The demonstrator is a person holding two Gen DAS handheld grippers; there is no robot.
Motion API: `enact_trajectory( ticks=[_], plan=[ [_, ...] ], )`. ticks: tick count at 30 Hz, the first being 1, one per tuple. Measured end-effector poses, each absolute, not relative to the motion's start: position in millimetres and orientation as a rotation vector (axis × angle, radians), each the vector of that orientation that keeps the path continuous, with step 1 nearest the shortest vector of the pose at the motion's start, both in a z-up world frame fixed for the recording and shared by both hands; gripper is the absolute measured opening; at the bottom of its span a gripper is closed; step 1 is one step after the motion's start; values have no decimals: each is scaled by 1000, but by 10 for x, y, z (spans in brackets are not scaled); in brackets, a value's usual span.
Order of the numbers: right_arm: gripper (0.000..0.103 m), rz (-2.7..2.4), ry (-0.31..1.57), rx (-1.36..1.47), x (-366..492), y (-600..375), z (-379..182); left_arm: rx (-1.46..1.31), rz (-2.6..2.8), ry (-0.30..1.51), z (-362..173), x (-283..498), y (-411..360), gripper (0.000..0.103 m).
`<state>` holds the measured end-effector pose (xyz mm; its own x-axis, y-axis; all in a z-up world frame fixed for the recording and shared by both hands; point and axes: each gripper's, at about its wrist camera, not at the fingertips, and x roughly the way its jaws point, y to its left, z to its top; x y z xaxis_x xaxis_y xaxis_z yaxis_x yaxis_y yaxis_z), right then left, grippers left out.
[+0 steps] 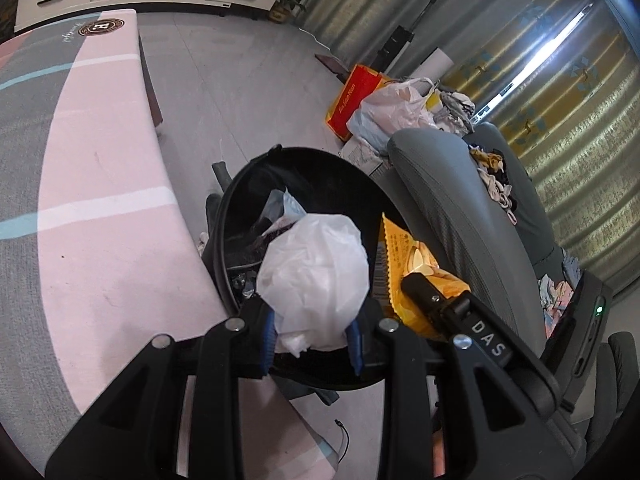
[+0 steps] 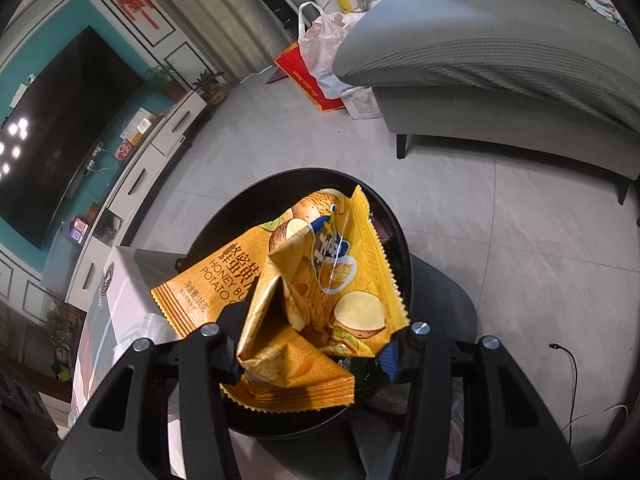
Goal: Collect trash
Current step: 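Carry the yellow chip bag and white plastic bag to the black bin, then open both tools over the bin to drop the chip bag and plastic bag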
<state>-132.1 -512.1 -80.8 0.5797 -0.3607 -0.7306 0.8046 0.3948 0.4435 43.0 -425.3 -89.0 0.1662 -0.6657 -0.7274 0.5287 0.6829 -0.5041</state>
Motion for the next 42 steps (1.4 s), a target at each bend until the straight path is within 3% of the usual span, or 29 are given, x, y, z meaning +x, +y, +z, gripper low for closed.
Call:
enact_trajectory(
  ticks=[42],
  plan=[
    [50, -774, 657, 911, -1234, -5192, -891, -90, -842, 1190, -1171, 373, -4568, 30]
  ],
)
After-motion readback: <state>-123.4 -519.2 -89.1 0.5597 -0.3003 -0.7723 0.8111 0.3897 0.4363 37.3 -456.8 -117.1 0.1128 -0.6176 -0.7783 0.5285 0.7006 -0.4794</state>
